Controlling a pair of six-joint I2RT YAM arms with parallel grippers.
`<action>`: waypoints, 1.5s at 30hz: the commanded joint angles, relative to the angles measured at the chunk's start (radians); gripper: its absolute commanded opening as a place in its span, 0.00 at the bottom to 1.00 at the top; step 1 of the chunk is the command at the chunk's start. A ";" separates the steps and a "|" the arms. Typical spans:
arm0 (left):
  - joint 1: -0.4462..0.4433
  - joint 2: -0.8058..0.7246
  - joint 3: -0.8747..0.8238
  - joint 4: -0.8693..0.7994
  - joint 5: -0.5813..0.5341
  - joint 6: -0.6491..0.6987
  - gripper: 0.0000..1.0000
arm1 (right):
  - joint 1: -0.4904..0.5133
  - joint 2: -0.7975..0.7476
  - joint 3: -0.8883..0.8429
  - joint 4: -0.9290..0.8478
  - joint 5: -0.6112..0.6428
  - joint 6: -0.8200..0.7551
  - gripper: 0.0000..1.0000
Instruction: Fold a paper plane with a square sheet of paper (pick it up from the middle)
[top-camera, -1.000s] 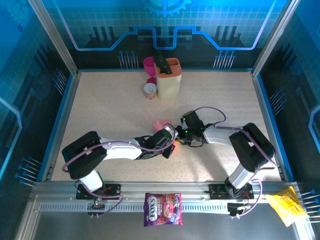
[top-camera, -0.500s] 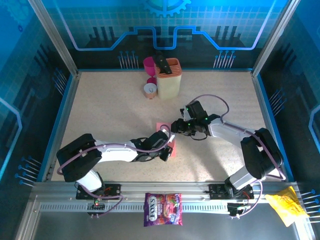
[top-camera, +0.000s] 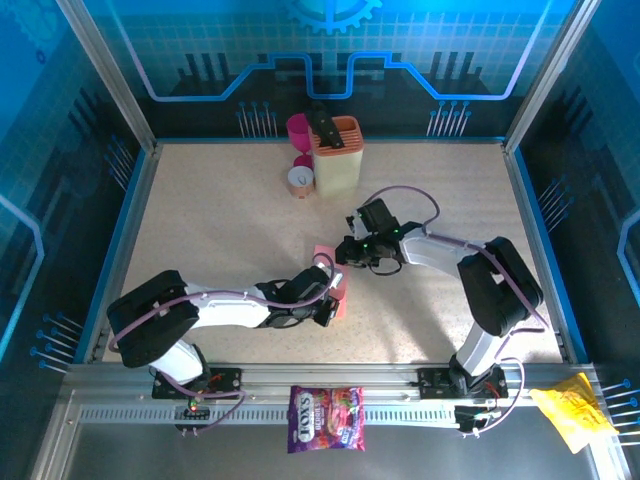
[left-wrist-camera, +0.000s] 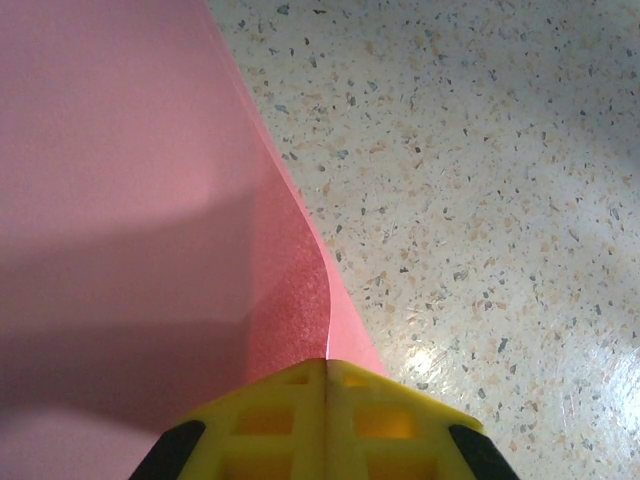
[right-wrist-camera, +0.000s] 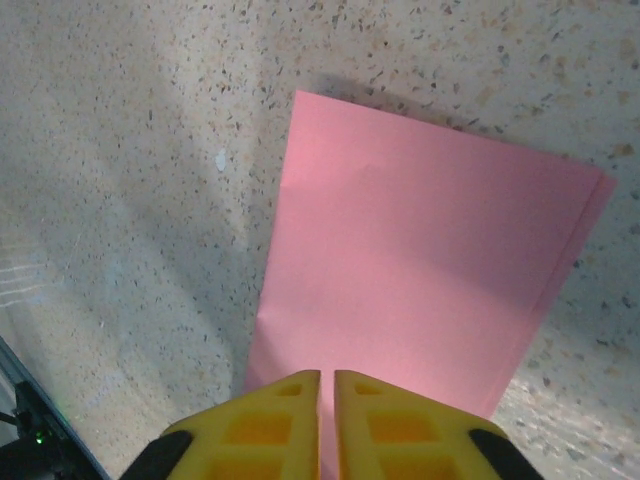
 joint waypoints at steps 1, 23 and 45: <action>-0.004 -0.019 -0.012 0.008 0.010 -0.020 0.00 | 0.008 0.033 0.037 0.013 -0.018 -0.009 0.10; 0.055 0.033 0.122 -0.117 0.174 0.107 0.00 | -0.012 0.239 0.112 -0.035 -0.016 -0.120 0.00; 0.156 0.008 0.117 -0.187 0.155 0.182 0.00 | -0.010 0.274 0.075 -0.020 -0.011 -0.131 0.00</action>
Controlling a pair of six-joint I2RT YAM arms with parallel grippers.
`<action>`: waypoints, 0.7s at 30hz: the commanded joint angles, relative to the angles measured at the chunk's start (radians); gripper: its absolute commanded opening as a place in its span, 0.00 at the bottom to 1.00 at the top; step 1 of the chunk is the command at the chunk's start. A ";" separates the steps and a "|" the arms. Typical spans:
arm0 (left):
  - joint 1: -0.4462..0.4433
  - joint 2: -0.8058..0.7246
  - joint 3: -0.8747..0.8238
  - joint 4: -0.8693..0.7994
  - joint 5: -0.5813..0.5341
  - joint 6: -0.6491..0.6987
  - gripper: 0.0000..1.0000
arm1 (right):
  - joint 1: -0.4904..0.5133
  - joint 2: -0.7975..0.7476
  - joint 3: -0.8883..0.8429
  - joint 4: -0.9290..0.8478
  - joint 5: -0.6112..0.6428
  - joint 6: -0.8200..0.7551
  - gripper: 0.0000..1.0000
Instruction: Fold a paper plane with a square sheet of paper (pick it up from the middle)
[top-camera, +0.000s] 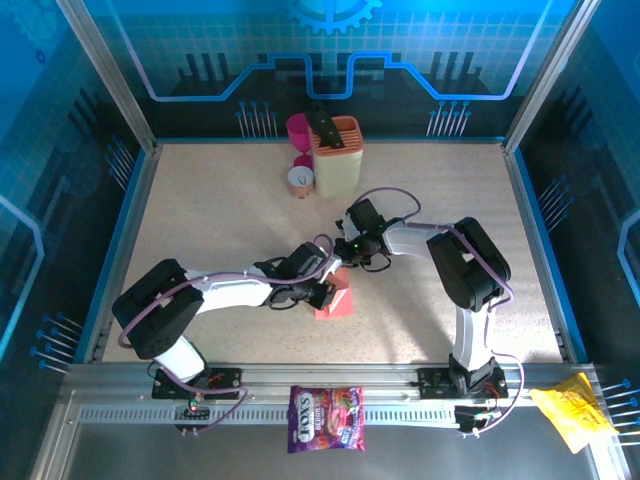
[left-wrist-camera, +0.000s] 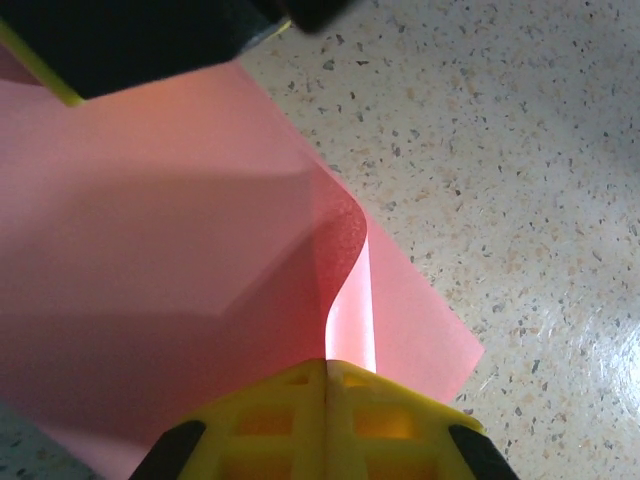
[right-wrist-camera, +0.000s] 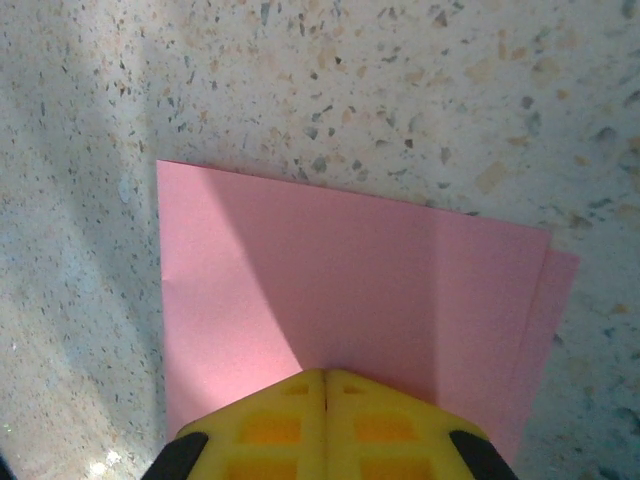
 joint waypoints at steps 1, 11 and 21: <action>0.004 -0.042 -0.009 -0.037 -0.019 0.019 0.00 | -0.002 0.048 -0.033 -0.036 0.022 -0.017 0.00; 0.016 -0.089 -0.008 -0.090 -0.096 0.028 0.00 | -0.002 0.064 -0.029 -0.035 0.021 -0.025 0.00; 0.021 -0.055 -0.016 -0.085 -0.171 0.011 0.00 | -0.001 0.070 -0.037 -0.028 0.023 -0.021 0.00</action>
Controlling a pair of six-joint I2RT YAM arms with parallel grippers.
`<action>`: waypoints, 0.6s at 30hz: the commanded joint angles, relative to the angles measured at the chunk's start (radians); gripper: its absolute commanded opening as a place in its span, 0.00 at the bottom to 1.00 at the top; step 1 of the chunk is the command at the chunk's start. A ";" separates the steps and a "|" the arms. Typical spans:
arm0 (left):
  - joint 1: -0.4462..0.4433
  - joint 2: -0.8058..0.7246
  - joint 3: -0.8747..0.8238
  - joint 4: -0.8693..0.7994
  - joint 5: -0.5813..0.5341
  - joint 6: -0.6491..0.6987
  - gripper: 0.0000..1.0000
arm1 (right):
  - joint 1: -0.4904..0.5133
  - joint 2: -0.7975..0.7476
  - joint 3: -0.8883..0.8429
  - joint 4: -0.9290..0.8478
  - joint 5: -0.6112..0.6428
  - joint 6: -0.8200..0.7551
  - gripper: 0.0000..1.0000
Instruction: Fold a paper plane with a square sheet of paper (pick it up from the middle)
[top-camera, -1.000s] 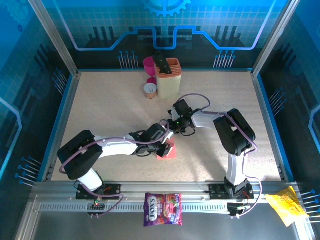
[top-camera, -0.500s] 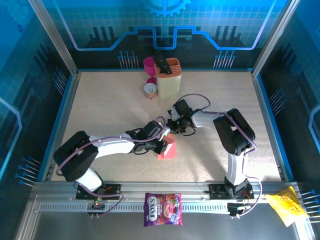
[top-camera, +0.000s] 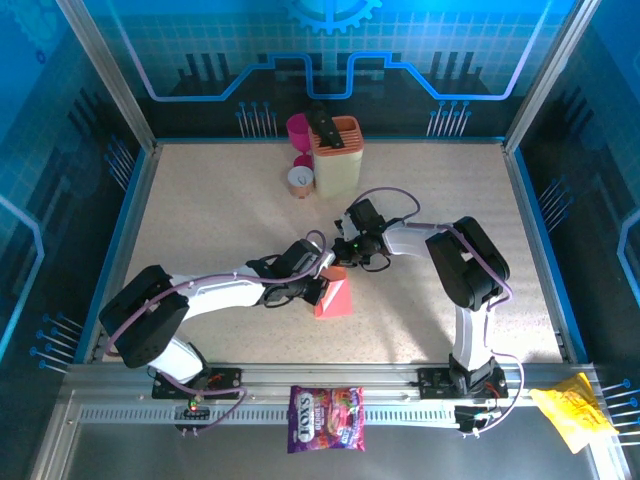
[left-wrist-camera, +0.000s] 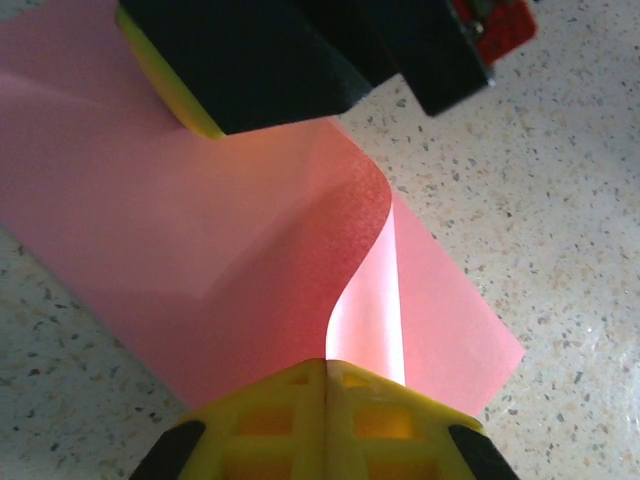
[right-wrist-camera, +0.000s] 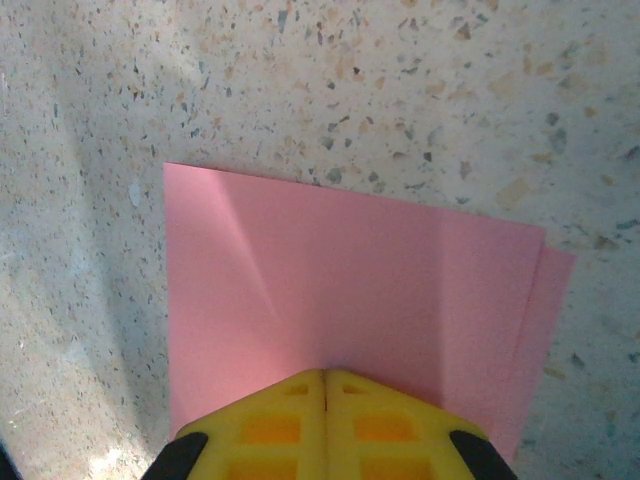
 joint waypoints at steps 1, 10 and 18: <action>0.006 0.018 -0.015 -0.018 -0.064 0.005 0.00 | -0.001 0.060 -0.037 -0.049 0.036 -0.013 0.00; 0.006 0.055 -0.001 -0.006 -0.084 0.005 0.00 | -0.001 0.063 -0.037 -0.049 0.040 -0.010 0.00; 0.006 0.072 0.004 -0.010 -0.123 -0.002 0.00 | -0.001 0.063 -0.041 -0.044 0.041 -0.008 0.00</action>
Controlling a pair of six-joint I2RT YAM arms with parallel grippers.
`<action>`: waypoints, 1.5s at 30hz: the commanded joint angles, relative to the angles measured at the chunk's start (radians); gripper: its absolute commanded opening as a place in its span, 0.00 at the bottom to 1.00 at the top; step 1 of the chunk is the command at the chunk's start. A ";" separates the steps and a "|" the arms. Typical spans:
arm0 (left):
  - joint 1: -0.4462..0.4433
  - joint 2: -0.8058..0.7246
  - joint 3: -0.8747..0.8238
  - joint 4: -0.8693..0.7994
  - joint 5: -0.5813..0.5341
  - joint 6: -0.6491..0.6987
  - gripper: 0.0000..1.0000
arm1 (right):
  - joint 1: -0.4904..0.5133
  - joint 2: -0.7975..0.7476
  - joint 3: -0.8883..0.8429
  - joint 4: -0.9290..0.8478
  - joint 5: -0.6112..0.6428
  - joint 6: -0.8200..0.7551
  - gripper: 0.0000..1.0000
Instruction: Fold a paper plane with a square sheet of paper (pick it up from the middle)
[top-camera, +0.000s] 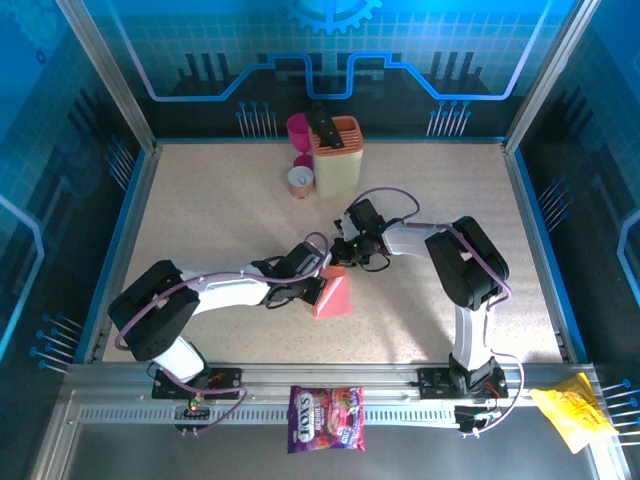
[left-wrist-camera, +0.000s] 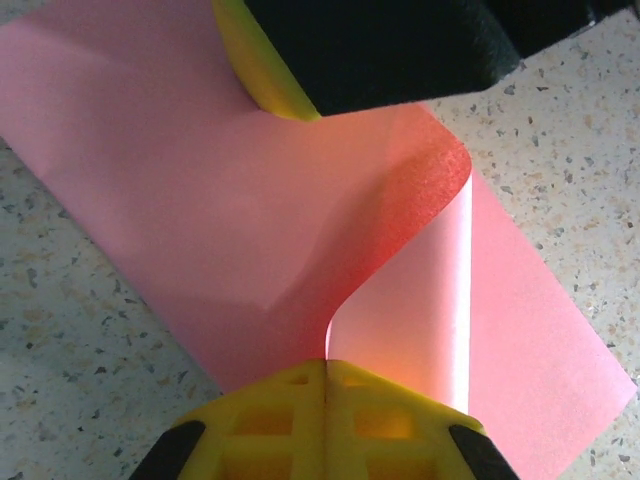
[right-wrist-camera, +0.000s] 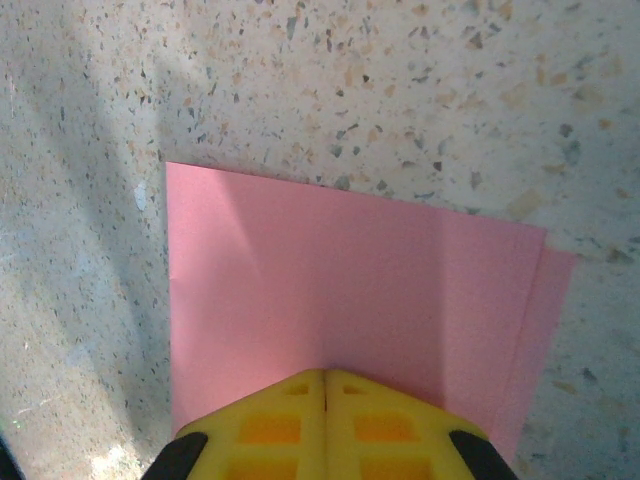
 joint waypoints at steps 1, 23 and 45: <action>0.006 0.021 0.007 -0.013 -0.031 0.002 0.00 | -0.002 0.060 -0.042 -0.056 0.047 -0.009 0.00; 0.006 0.037 0.023 0.006 -0.058 0.008 0.00 | -0.001 0.070 -0.052 -0.045 0.049 -0.005 0.00; 0.006 0.028 0.000 0.025 -0.091 -0.015 0.00 | -0.004 0.075 -0.056 -0.039 0.048 -0.004 0.00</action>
